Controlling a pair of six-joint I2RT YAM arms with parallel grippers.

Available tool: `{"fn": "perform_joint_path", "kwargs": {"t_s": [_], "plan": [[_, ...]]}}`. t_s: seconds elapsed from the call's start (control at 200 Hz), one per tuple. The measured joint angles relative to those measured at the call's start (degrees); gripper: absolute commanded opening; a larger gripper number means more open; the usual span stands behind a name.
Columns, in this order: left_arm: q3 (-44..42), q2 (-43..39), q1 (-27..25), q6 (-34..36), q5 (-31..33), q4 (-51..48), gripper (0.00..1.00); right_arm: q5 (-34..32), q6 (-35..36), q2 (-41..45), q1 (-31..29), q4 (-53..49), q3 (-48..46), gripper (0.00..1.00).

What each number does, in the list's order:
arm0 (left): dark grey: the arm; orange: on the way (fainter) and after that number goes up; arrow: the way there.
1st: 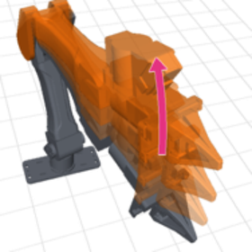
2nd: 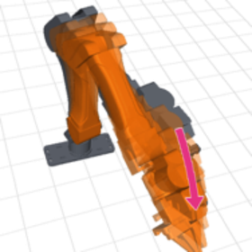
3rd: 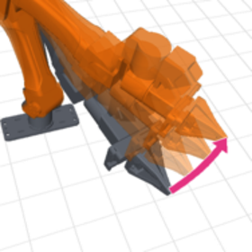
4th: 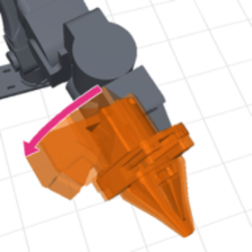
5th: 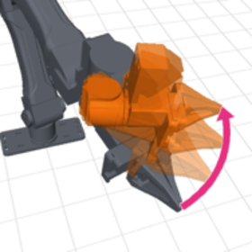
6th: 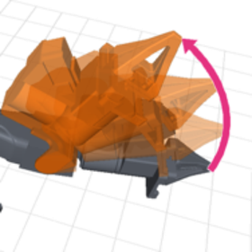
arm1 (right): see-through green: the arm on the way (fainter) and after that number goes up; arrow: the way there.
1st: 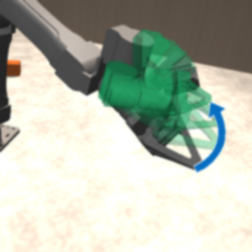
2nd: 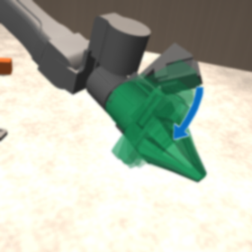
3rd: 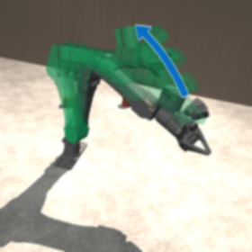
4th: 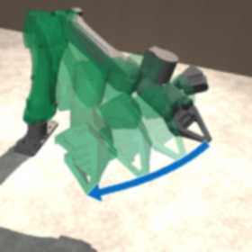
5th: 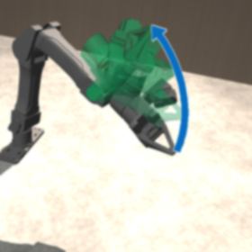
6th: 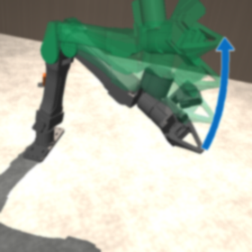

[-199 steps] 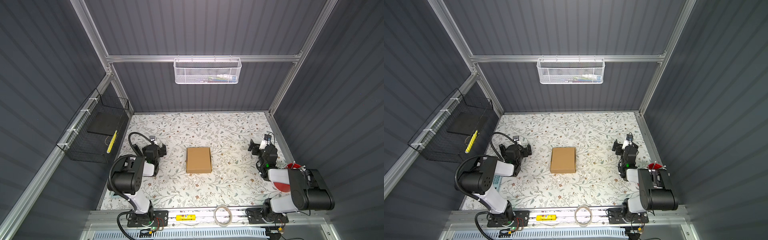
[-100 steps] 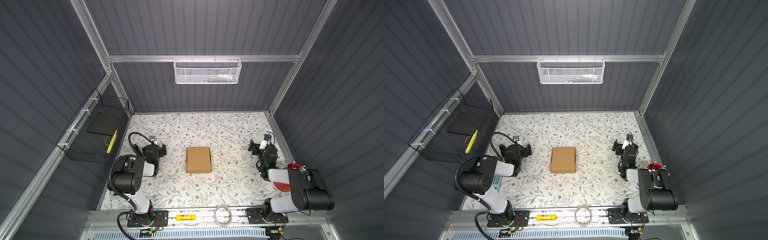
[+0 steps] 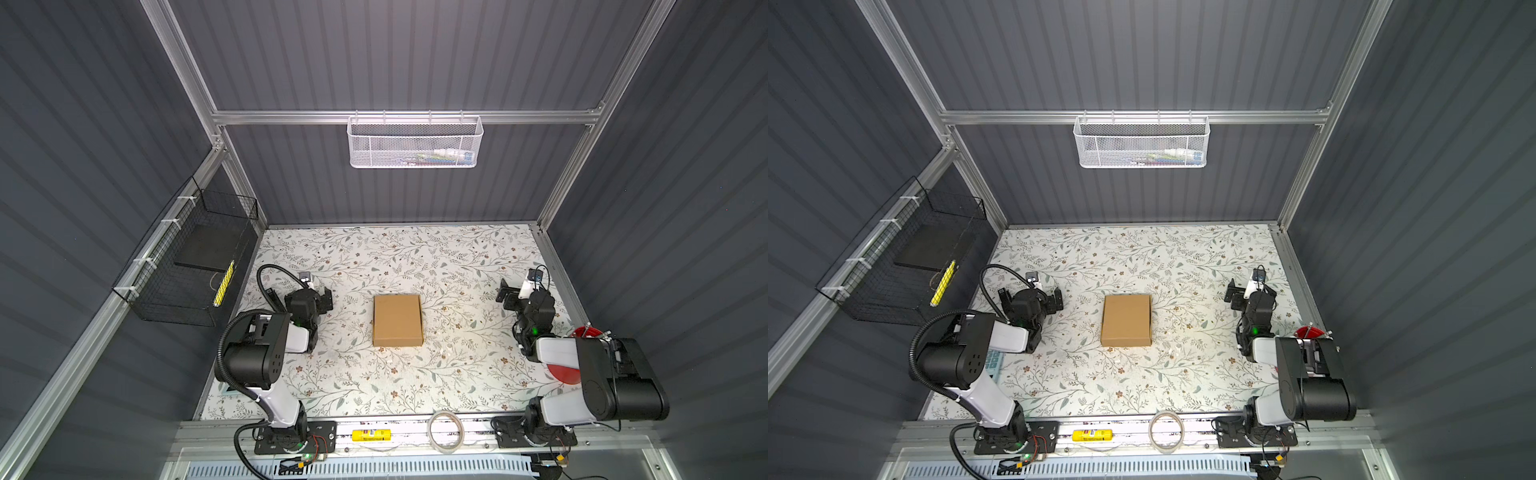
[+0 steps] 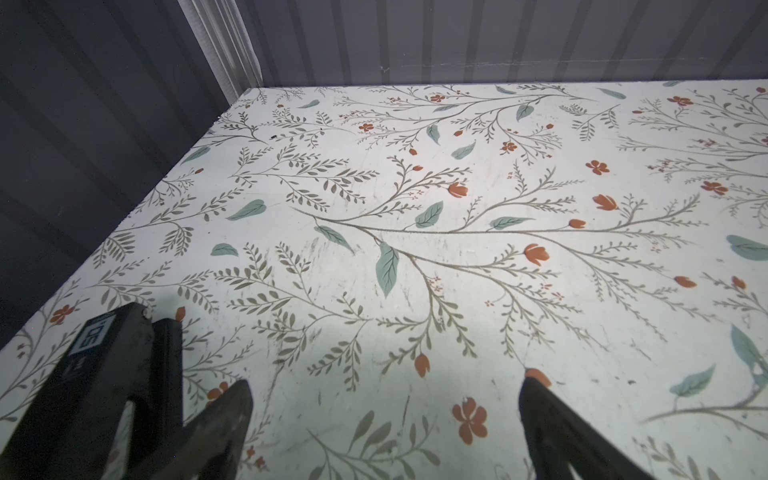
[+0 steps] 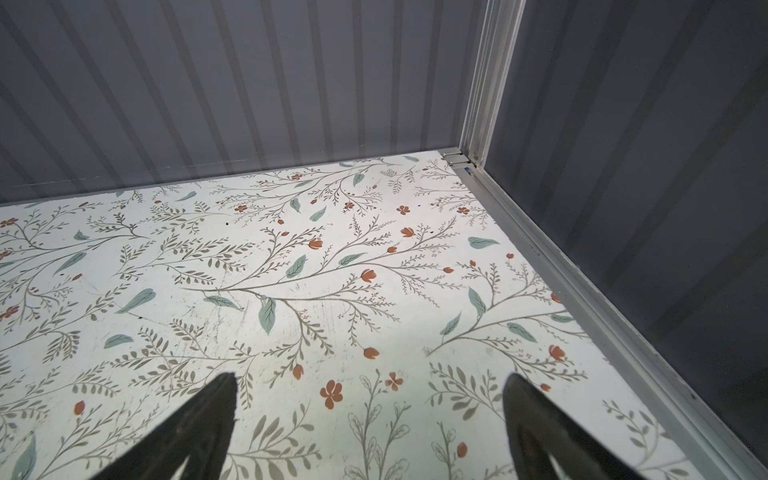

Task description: Fold the paper box

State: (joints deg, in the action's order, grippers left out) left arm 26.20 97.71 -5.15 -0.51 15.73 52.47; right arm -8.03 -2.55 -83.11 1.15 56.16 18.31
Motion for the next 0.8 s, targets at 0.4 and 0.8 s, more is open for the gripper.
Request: {"fn": "perform_joint_path", "kwargs": {"t_s": [0.4, 0.8], "plan": [[-9.79, 0.26, 0.0, -0.09, 0.17, 14.34, 1.0, 0.11, 0.0, 0.0, 0.0, 0.0, 0.0, 0.99], [-1.57, 0.39, -0.17, -0.52, 3.23, 8.5, 1.0, 0.11, 0.0, 0.0, 0.0, 0.09, -0.04, 0.99]]}}
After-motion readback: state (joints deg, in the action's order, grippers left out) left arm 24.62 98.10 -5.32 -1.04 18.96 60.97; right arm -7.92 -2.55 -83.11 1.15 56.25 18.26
